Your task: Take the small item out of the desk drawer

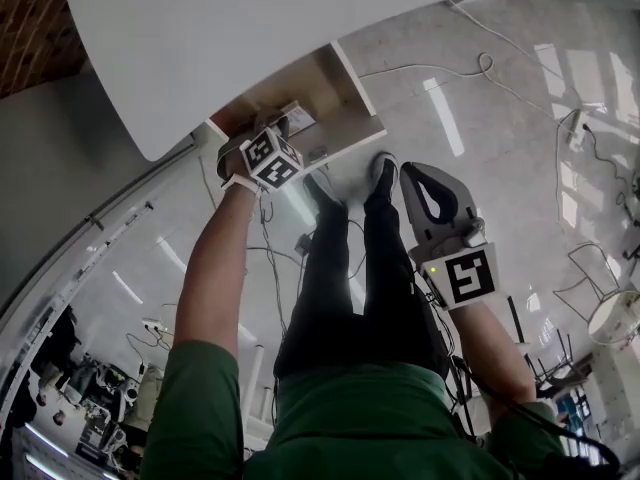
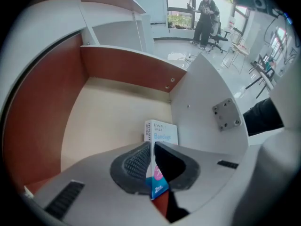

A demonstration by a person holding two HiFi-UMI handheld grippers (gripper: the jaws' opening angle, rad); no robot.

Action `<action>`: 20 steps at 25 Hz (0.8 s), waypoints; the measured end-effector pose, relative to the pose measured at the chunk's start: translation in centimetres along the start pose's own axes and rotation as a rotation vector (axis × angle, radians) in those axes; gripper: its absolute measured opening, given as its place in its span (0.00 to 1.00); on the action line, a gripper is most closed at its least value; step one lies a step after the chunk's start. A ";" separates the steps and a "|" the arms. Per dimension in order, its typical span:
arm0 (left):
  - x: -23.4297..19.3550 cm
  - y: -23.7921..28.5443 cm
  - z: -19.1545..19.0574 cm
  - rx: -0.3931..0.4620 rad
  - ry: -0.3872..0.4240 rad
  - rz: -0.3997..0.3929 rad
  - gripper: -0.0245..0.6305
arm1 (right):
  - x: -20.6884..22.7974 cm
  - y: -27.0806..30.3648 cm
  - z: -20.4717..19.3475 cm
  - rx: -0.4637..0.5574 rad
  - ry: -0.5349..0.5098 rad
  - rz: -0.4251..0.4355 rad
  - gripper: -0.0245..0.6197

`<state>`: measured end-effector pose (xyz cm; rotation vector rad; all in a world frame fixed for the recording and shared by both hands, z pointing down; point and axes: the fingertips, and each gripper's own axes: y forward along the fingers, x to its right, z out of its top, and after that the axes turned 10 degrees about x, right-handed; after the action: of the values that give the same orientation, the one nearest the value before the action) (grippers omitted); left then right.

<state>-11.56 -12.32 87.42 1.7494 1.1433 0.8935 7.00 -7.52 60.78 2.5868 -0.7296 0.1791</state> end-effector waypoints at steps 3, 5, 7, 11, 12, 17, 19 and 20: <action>-0.5 -0.6 0.4 0.024 -0.005 0.029 0.08 | -0.5 0.2 0.3 0.000 -0.006 0.007 0.04; -0.9 -1.2 0.7 0.042 -0.017 0.049 0.08 | -0.8 0.3 0.5 0.004 -0.011 0.012 0.04; -1.3 -1.8 1.0 0.059 -0.029 0.064 0.08 | -1.1 0.3 0.7 0.009 -0.016 0.017 0.04; -1.8 -3.2 1.9 0.102 -0.065 0.096 0.08 | -1.7 0.2 1.1 0.011 -0.025 0.026 0.04; -1.9 -3.6 2.1 0.115 -0.074 0.105 0.08 | -1.8 0.2 1.2 0.013 -0.027 0.026 0.04; -2.2 -6.1 4.0 0.178 -0.101 0.138 0.08 | -2.3 0.1 2.8 0.041 -0.038 0.030 0.04; -2.4 -7.2 4.7 0.201 -0.119 0.153 0.08 | -2.5 0.0 3.5 0.051 -0.042 0.034 0.04; -2.5 -7.8 5.0 0.212 -0.128 0.160 0.08 | -2.6 -0.1 3.8 0.055 -0.044 0.036 0.04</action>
<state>-10.55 -14.15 78.06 2.0641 1.0559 0.7630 4.84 -7.97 56.74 2.6386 -0.7978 0.1567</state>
